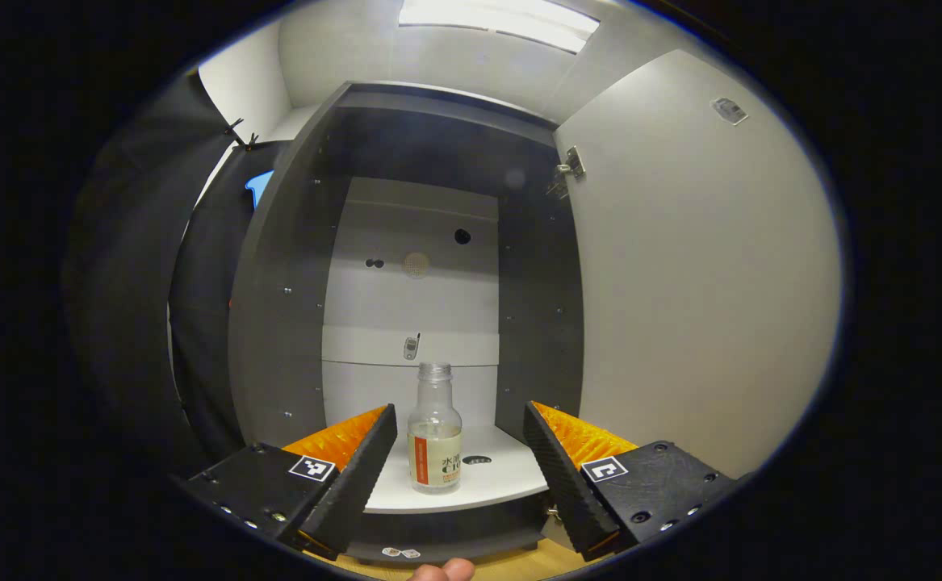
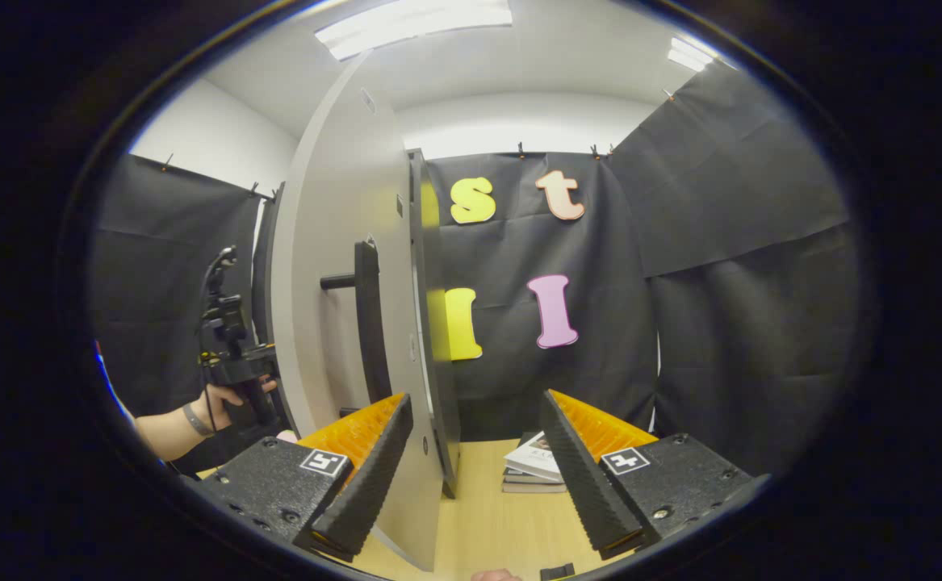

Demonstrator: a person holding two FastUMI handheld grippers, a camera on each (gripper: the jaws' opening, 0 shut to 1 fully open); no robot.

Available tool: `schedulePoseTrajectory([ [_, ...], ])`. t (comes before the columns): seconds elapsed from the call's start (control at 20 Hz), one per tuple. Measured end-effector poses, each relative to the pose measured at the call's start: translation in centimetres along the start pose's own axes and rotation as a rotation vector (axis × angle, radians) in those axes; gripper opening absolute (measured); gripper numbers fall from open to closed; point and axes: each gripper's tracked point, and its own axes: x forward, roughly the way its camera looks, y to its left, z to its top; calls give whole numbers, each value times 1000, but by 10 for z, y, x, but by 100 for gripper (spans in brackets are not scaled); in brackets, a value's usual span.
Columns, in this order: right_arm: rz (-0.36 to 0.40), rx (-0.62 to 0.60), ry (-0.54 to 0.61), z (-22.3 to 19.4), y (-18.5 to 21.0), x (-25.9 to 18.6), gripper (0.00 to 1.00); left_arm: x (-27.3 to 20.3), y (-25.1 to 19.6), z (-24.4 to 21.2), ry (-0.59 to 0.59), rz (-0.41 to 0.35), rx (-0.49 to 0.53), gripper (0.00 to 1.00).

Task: Open the cabinet door with the right hand, grasp the bottle in the cabinet with the left hand and place it on the coaster, then close the cabinet door with the right hand.

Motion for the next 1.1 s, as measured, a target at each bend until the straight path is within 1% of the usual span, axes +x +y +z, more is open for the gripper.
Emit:
schedulePoseTrajectory([
  [0.1, 1, -3, 7, 0, 0, 0, 99, 28, -1, -7, 5, -21, -2, 95],
  [0.15, 4, -12, 8, 2, -1, 0, 99, 41, 0, -12, 8, -20, 5, 95],
  [0.25, 3, -22, 18, 0, -1, 0, 99, 64, 7, -23, 27, 1, 14, 95],
  [0.4, -18, -43, 33, -2, -4, 4, 99, 89, 14, -29, 38, 12, 22, 95],
  [0.55, -32, -28, 30, -2, -5, 5, 99, 106, 25, -35, 58, 56, 57, 95],
  [0.75, -36, -8, 33, -3, -6, 6, 99, 117, 23, -36, 65, 35, 38, 95],
  [0.8, -39, -12, 31, -3, -6, 8, 96, 118, 24, -37, 65, 35, 38, 95],
  [0.85, -42, -19, 30, -1, -6, 8, 99, 119, 25, -37, 63, 34, 38, 94],
  [0.9, -46, -26, 29, -1, -7, 7, 99, 121, 27, -38, 64, 38, 39, 89],
  [0.95, -48, -34, 26, 1, -7, 7, 96, 122, 28, -40, 72, 38, 39, 75],
  [1.0, -49, -38, 23, 1, -7, 8, 96, 123, 29, -43, 82, 39, 41, 71],
  [1.05, -49, -37, 22, 2, -6, 8, 99, 123, 29, -46, 92, 33, 43, 67],
  [1.1, -48, -35, 20, 2, -6, 8, 96, 120, 33, -45, 95, 49, 51, 67],
])
